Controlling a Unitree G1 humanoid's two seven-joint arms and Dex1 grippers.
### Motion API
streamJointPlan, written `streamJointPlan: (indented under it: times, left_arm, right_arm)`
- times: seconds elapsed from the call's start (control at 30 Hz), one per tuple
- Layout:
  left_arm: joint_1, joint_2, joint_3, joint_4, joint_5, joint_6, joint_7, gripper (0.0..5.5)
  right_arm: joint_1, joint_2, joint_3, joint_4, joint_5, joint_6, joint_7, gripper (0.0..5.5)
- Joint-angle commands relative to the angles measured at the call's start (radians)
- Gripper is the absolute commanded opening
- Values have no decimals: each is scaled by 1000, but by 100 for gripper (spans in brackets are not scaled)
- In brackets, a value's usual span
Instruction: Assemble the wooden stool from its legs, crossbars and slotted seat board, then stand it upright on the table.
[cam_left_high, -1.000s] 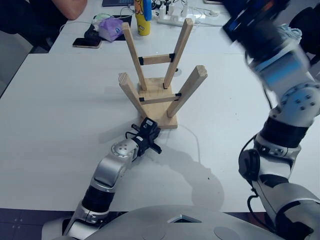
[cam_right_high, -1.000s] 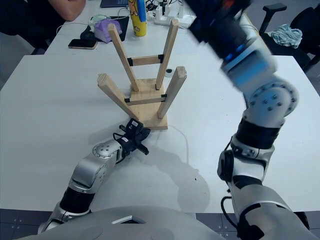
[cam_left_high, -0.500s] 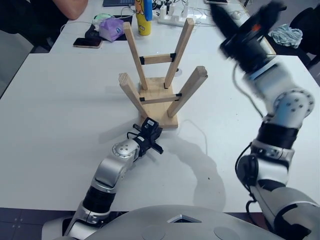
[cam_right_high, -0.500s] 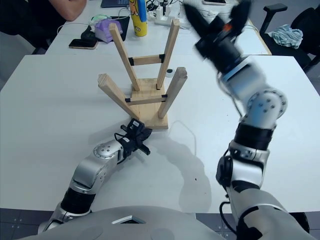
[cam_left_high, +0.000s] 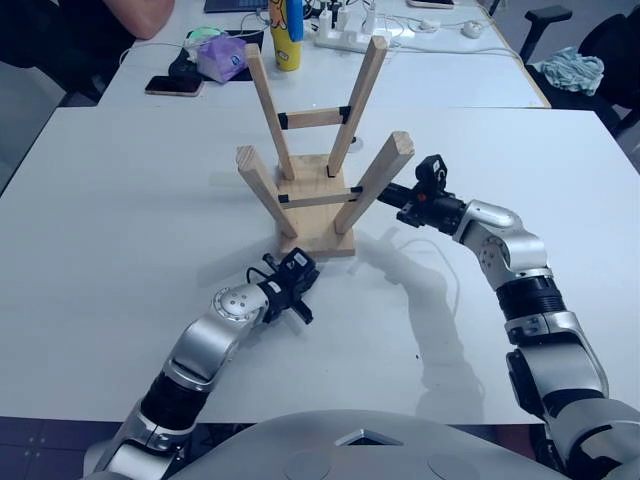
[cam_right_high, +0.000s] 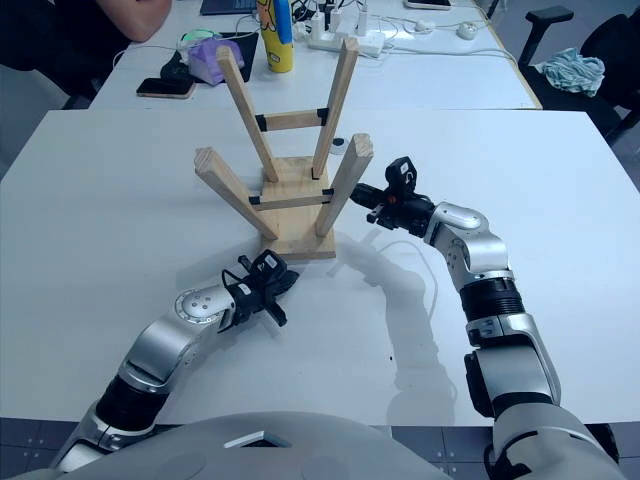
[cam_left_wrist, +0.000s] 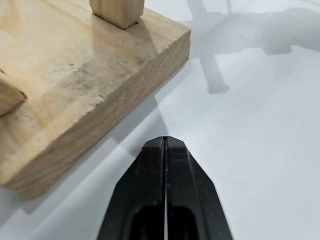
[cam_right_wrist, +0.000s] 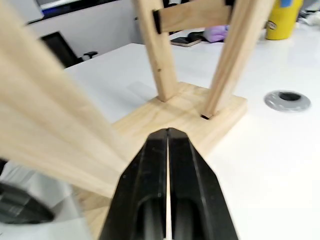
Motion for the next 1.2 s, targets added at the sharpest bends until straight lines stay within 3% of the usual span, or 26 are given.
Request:
streamJointPlan:
  times: [0.03, 0.3, 0.57, 0.8, 0.87, 1.0, 1.2]
  left_arm:
    - [-28, 18, 18, 35, 24, -8, 9, 4]
    - [-30, 62, 47, 99, 51, -51, -1, 4]
    - [-33, 59, 89, 99, 48, -77, -4, 4]
    - [29, 25, 84, 20, 50, -39, 34, 4]
    - [39, 23, 77, 8, 54, -32, 38, 4]
    - [59, 30, 81, -22, 58, -15, 51, 4]
    - [125, 34, 97, -87, 85, -3, 110, 4]
  right_arm:
    - [0, 12, 3, -48, -16, 2, 83, 0]
    - [109, 20, 110, -306, -28, 92, 184, 0]
    - [248, -1, 188, -476, -126, 107, 87, 0]
    - [371, -32, 130, -607, -121, 167, 15, 0]
    - [395, -26, 78, -679, -53, 214, -4, 0]
    - [508, -131, -42, -850, 161, 402, 45, 0]
    - [699, -225, -243, -829, 217, 423, 44, 0]
